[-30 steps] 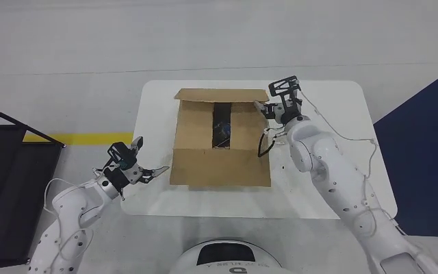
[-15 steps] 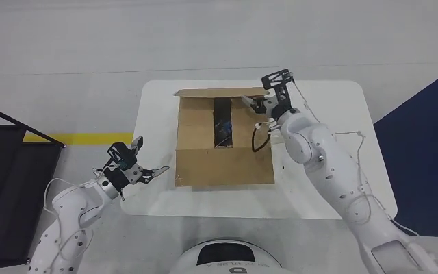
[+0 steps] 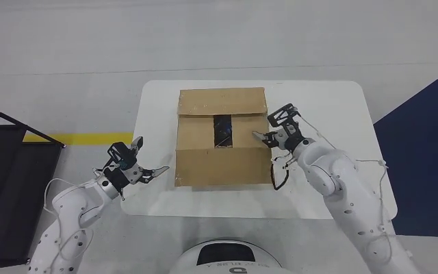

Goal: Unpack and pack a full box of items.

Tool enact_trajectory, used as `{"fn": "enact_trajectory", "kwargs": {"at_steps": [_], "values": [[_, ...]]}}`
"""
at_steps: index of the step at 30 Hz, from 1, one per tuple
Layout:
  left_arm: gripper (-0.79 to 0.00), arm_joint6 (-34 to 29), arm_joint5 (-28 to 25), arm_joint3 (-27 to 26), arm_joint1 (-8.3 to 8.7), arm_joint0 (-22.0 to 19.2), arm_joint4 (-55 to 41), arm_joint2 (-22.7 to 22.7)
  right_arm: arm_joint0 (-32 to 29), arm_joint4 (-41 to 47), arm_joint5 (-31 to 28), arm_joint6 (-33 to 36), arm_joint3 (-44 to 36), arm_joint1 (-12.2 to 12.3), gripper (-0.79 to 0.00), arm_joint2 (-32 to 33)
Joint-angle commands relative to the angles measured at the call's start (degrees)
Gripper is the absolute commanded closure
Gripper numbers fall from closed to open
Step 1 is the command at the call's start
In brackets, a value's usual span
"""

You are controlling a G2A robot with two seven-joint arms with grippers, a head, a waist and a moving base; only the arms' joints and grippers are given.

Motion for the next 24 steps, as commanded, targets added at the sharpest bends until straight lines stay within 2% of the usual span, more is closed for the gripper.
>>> {"fn": "enact_trajectory", "kwargs": {"at_steps": [1, 8, 15, 21, 24], "values": [[-0.785, 0.0, 0.0, 0.0, 0.00, 0.0, 0.0, 0.0, 1.3, -1.7, 0.9, 2.1, 0.3, -0.2, -0.785, -1.4], [-0.785, 0.0, 0.0, 0.0, 0.00, 0.0, 0.0, 0.0, 6.4, -5.6, 6.1, 7.0, 1.5, -1.5, -0.785, -5.5], [-0.785, 0.0, 0.0, 0.0, 0.00, 0.0, 0.0, 0.0, 11.3, -8.6, 8.6, 12.6, 5.5, -2.8, -0.785, -9.5], [-0.785, 0.0, 0.0, 0.0, 0.00, 0.0, 0.0, 0.0, 14.7, -10.6, 12.9, 13.6, 8.1, -4.2, -0.785, -12.3], [-0.785, 0.0, 0.0, 0.0, 0.00, 0.0, 0.0, 0.0, 16.2, -9.7, 17.3, 12.7, 8.7, -5.0, -0.785, -12.6]]}}
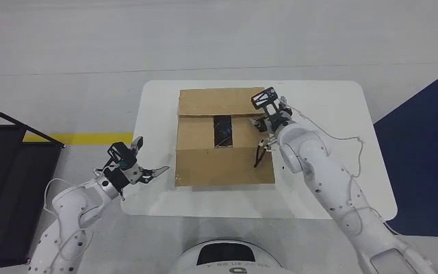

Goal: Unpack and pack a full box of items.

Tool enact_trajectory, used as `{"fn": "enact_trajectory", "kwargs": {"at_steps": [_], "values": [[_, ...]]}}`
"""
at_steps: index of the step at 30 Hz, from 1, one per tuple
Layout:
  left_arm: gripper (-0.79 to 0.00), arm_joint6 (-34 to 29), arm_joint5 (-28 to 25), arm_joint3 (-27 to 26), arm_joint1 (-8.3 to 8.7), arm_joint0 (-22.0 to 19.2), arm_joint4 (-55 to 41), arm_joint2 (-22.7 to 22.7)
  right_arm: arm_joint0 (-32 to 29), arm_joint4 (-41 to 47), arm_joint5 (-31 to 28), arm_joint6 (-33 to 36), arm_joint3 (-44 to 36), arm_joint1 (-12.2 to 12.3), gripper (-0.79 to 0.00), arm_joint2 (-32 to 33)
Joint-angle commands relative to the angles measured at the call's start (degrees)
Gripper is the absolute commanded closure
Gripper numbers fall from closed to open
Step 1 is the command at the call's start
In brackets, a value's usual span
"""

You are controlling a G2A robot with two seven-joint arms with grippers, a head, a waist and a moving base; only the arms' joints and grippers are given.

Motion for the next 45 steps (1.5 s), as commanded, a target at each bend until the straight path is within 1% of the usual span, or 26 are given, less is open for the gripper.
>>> {"fn": "enact_trajectory", "kwargs": {"at_steps": [1, 3, 6, 8, 9, 10, 12, 13, 16, 18, 19, 21, 22, 24, 26, 28, 30, 32, 35, 37, 39, 41, 43, 44, 45], "values": [[-0.785, 0.0, 0.0, 0.0, 0.00, 0.0, 0.0, 0.0, 0.8, 1.7, 2.6, -1.1, 0.0, -0.5, -0.785, 0.0], [-0.785, 0.0, 0.0, 0.0, 0.00, 0.0, 0.0, 0.0, 2.1, 3.2, 5.2, -2.5, 1.0, -1.1, -0.785, 0.2], [-0.785, 0.0, 0.0, 0.0, 0.00, 0.0, 0.0, 0.0, 5.1, 5.5, 7.5, -4.1, 3.1, -2.2, -0.785, -0.7], [-0.785, 0.0, 0.0, 0.0, 0.00, 0.0, 0.0, 0.0, 7.5, 9.4, 8.0, -5.4, 5.0, -3.2, -0.785, -1.7], [-0.785, 0.0, 0.0, 0.0, 0.00, 0.0, 0.0, 0.0, 9.0, 11.7, 8.0, -6.0, 6.9, -3.7, -0.785, -2.0], [-0.785, 0.0, 0.0, 0.0, 0.00, 0.0, 0.0, 0.0, 10.8, 12.1, 8.5, -6.2, 9.4, -4.1, -0.785, -2.7], [-0.785, 0.0, 0.0, 0.0, 0.00, 0.0, 0.0, 0.0, 14.1, 17.4, 7.9, -6.5, 13.7, -5.4, -0.785, -4.2], [-0.785, 0.0, 0.0, 0.0, 0.00, 0.0, 0.0, 0.0, 15.9, 20.7, 7.5, -6.5, 16.8, -6.1, -0.785, -4.6], [-0.785, 0.0, 0.0, 0.0, 0.00, 0.0, 0.0, 0.0, 21.4, 26.0, 8.2, -6.7, 26.4, -8.2, -0.785, -6.8], [-0.785, 0.0, 0.0, 0.0, 0.00, 0.0, 0.0, 0.0, 25.1, 26.3, 10.3, -6.5, 32.6, -9.6, -0.785, -9.1], [-0.785, 0.0, 0.0, 0.0, 0.00, 0.0, 0.0, 0.0, 26.4, 28.0, 10.5, -6.6, 34.6, -10.4, -0.785, -9.8], [-0.785, 0.0, 0.0, 0.0, 0.00, 0.0, 0.0, 0.0, 28.7, 28.8, 11.6, -7.3, 38.7, -11.6, -0.733, -11.2], [-0.785, 0.0, 0.0, 0.0, 0.00, 0.0, 0.0, 0.0, 29.7, 29.5, 11.9, -7.6, 40.4, -12.2, -0.730, -11.7], [-0.785, 0.0, 0.0, 0.0, 0.00, 0.0, 0.0, 0.0, 31.4, 30.3, 12.3, -7.7, 43.5, -13.2, -0.745, -12.7], [-0.785, 0.0, 0.0, 0.0, 0.00, 0.0, 0.0, 0.0, 33.1, 30.0, 13.1, -6.5, 46.2, -14.1, -0.754, -14.0], [-0.785, 0.0, 0.0, 0.0, 0.00, 0.0, 0.0, 0.0, 34.4, 30.7, 13.0, -5.5, 47.9, -14.9, -0.785, -14.6], [-0.785, 0.0, 0.0, 0.0, 0.00, 0.0, 0.0, 0.0, 35.0, 32.2, 12.8, -6.6, 47.5, -15.4, -0.785, -14.0], [-0.785, 0.0, 0.0, 0.0, 0.00, 0.0, 0.0, 0.0, 34.3, 34.2, 11.9, -8.6, 45.4, -15.3, -0.785, -12.2], [-0.785, 0.0, 0.0, 0.0, 0.00, 0.0, 0.0, 0.0, 30.8, 37.6, 8.5, -11.5, 37.5, -14.1, -0.785, -7.5], [-0.785, 0.0, 0.0, 0.0, 0.00, 0.0, 0.0, 0.0, 26.3, 39.8, 5.9, -11.4, 29.8, -12.9, -0.785, -3.7], [-0.785, 0.0, 0.0, 0.0, 0.00, 0.0, 0.0, 0.0, 20.6, 42.3, 2.5, -9.6, 21.5, -11.6, -0.785, 0.2], [-0.785, 0.0, 0.0, 0.0, 0.00, 0.0, 0.0, 0.0, 14.6, 48.5, -2.9, -5.5, 14.7, -10.5, -0.785, 3.9], [-0.785, 0.0, 0.0, 0.0, 0.00, 0.0, 0.0, 0.0, 9.9, 54.6, -8.3, -0.8, 10.5, -9.6, -0.785, 7.6], [-0.785, 0.0, 0.0, 0.0, 0.00, 0.0, 0.0, 0.0, 8.0, 56.1, -10.3, 1.2, 8.8, -9.1, -0.785, 9.3], [-0.785, 0.0, 0.0, 0.0, 0.00, 0.0, 0.0, 0.0, 8.0, 56.1, -10.3, 1.2, 8.8, -9.1, -0.785, 9.3]]}}
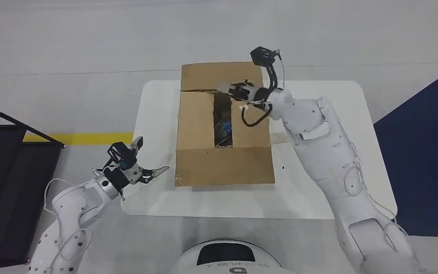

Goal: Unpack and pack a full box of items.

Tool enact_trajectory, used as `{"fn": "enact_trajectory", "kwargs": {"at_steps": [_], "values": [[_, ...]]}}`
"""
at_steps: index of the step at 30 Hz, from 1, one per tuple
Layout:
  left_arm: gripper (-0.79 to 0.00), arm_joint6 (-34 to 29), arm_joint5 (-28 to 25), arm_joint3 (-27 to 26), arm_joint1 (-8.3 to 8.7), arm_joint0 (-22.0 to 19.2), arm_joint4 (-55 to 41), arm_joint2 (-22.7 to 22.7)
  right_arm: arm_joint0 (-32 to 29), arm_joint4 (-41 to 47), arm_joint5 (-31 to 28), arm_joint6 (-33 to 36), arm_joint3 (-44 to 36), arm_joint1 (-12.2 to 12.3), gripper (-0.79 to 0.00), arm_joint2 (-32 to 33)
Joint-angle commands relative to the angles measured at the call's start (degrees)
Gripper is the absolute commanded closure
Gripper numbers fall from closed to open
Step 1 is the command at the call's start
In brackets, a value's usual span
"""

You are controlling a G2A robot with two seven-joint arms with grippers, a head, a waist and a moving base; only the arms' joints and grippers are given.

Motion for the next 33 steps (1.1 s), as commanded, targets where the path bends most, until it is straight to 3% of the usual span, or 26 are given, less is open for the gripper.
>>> {"fn": "enact_trajectory", "kwargs": {"at_steps": [1, 12, 21, 29, 33], "values": [[-0.785, 0.0, 0.0, 0.0, 0.00, 0.0, 0.0, 0.0, -0.3, 0.2, -0.3, 0.4, -0.2, 0.1, -0.785, 0.2], [-0.785, 0.0, 0.0, 0.0, 0.00, 0.0, 0.0, 0.0, -0.7, 2.3, -0.7, 0.4, 0.4, -0.1, -0.785, -0.5], [-0.785, 0.0, 0.0, 0.0, 0.00, 0.0, 0.0, 0.0, 6.6, 9.4, 2.6, 4.7, 15.0, -2.5, -0.785, -9.4], [-0.785, 0.0, 0.0, 0.0, 0.00, 0.0, 0.0, 0.0, 11.6, 17.8, -0.5, 5.1, 26.1, -5.1, -0.785, -14.7], [-0.785, 1.0, 2.6, -0.3, -0.08, 0.2, -1.4, -0.6, 13.3, 25.2, -4.0, 4.3, 30.7, -6.6, -0.785, -15.9]]}}
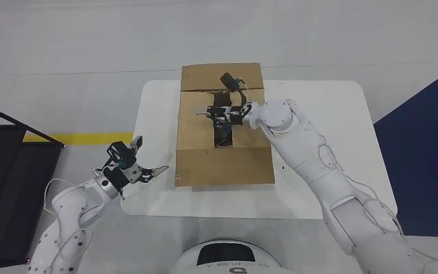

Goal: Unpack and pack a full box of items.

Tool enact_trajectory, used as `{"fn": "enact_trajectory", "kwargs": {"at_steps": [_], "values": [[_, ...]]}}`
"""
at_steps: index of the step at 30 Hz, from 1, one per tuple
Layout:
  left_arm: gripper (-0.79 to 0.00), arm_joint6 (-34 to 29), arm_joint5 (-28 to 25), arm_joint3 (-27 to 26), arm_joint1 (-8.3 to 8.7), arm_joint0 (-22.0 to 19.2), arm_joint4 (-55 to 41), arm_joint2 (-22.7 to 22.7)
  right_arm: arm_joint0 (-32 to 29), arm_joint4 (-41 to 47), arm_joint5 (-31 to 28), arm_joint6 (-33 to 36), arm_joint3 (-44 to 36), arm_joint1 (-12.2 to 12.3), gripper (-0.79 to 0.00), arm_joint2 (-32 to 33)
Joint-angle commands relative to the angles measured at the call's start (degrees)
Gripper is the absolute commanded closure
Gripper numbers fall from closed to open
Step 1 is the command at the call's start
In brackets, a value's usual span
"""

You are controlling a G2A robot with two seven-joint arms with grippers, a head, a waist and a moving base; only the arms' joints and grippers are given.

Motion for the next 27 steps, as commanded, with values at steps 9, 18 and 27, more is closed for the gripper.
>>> {"fn": "enact_trajectory", "kwargs": {"at_steps": [9, 18, 27], "values": [[-0.785, 2.7, 2.0, 1.3, 0.09, 0.5, -6.3, -3.5, 2.3, 15.9, -10.6, 4.3, 5.1, -1.9, -0.785, 0.9], [-0.785, 5.6, 5.1, 3.6, 0.19, -0.7, -15.0, -10.4, 6.7, 17.0, -12.1, 3.2, 3.9, -4.6, -0.785, -4.1], [-0.785, 6.4, 3.2, 12.5, 0.56, -1.5, -22.4, -17.6, 14.2, 18.7, -10.9, 1.3, 13.3, -11.7, -0.690, -16.0]]}}
